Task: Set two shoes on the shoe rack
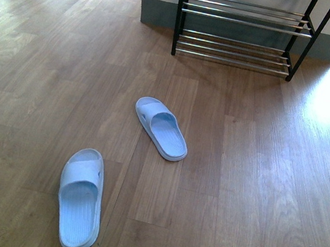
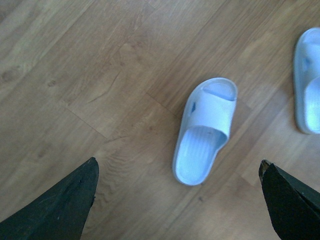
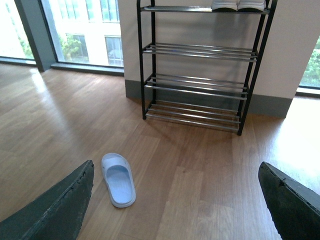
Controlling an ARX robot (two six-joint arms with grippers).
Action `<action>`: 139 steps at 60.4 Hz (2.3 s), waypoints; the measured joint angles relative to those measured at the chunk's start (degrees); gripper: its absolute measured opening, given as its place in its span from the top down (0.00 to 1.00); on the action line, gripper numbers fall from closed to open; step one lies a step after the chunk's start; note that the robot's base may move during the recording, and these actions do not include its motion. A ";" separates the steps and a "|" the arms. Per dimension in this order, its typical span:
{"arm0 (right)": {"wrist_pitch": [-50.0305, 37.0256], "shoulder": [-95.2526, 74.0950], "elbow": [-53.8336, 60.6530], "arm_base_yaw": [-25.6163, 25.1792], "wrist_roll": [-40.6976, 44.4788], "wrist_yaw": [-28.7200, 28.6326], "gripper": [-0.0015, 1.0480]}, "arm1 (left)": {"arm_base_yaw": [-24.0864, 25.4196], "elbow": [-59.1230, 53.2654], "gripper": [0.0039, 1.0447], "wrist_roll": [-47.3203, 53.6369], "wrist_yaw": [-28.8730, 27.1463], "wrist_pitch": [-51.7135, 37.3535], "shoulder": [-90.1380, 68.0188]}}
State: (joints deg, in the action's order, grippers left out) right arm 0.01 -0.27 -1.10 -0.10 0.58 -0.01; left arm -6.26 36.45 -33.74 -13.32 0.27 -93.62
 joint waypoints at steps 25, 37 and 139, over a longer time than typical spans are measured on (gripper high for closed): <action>0.00 0.00 0.00 0.00 0.00 0.00 0.09 | -10.19 19.12 0.09 10.73 -4.98 -2.64 -40.92; 0.00 0.00 0.00 0.00 0.00 0.00 0.09 | -10.49 24.35 0.09 17.14 -12.26 -8.85 -51.10; 0.00 0.00 0.00 0.00 0.00 0.00 0.09 | -6.78 44.33 0.49 23.32 -10.43 -30.32 -77.13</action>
State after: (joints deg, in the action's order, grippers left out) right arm 0.01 -0.27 -1.10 -0.10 0.58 -0.01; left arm -13.04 80.77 -10.41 -23.75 -30.04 -170.76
